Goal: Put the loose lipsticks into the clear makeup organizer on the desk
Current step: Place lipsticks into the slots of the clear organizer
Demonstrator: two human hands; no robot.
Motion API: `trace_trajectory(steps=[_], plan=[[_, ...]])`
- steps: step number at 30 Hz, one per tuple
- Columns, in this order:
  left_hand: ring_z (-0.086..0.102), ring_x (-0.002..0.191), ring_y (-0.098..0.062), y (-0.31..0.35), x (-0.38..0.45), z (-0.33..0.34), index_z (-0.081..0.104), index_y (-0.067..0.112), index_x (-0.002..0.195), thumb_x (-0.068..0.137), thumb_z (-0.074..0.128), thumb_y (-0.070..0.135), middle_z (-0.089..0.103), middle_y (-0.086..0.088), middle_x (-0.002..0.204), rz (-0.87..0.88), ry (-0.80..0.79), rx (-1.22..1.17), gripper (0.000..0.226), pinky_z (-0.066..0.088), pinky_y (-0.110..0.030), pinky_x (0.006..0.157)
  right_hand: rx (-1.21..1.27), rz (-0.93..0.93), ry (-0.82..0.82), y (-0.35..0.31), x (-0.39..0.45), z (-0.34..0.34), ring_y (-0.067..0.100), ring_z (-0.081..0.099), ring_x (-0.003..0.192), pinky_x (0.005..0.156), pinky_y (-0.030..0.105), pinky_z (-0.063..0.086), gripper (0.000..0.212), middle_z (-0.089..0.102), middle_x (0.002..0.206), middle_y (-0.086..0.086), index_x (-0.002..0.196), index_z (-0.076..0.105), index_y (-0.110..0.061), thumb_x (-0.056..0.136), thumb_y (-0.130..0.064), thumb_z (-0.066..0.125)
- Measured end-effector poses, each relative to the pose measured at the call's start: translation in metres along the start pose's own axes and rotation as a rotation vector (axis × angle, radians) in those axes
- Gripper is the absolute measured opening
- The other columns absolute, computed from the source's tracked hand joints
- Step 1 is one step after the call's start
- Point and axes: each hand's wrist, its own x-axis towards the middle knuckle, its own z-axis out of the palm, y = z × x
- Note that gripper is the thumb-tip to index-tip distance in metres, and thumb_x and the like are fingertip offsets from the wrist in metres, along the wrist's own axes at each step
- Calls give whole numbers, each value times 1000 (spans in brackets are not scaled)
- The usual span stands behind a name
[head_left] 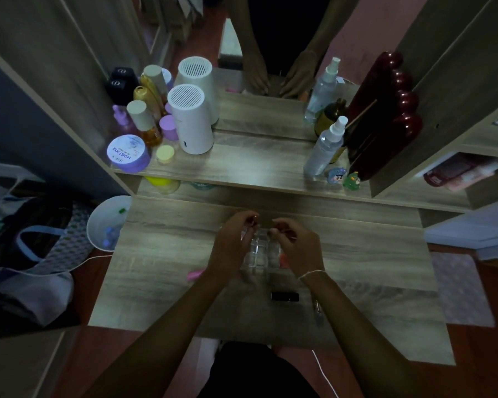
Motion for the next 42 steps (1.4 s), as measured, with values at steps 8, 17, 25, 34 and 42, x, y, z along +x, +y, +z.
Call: trace_trajectory(steps=[8,17,25,34,42], plan=[[54,92,-3,-4,1,-1,62,9,108,83,65,0,68,-11,101,-14,-44,-33,27,35,2,83,-97,-29,-107,9,12,17,15,65,90,87,34,55,22,70,102,7,108,66,-14,86,-14,63],[63,97,-23,-9,-9,4,63,7,111,83,67,4,69,-11,107,-76,-50,-1,28,47,-34,88,-231,-51,-117,18,15,29,11,61,81,79,28,53,22,65,100,2,105,67,-21,84,-17,67],[56,101,-27,-23,-13,11,62,10,112,86,63,5,68,-10,108,-163,-133,66,27,42,-29,83,-271,4,-128,20,16,31,20,65,87,79,25,45,24,66,103,6,105,68,-18,82,-13,65],[58,97,-28,-22,-9,12,62,10,111,83,64,2,69,-9,107,-115,-140,79,29,46,-38,85,-315,2,-125,19,15,30,22,64,86,76,26,42,21,67,98,7,100,68,-18,80,-11,65],[60,99,-26,-22,-7,11,61,11,113,84,65,6,67,-9,111,-132,-158,65,30,49,-45,89,-310,12,-160,16,17,31,23,63,89,78,29,45,24,66,101,8,103,67,-17,80,-11,66]])
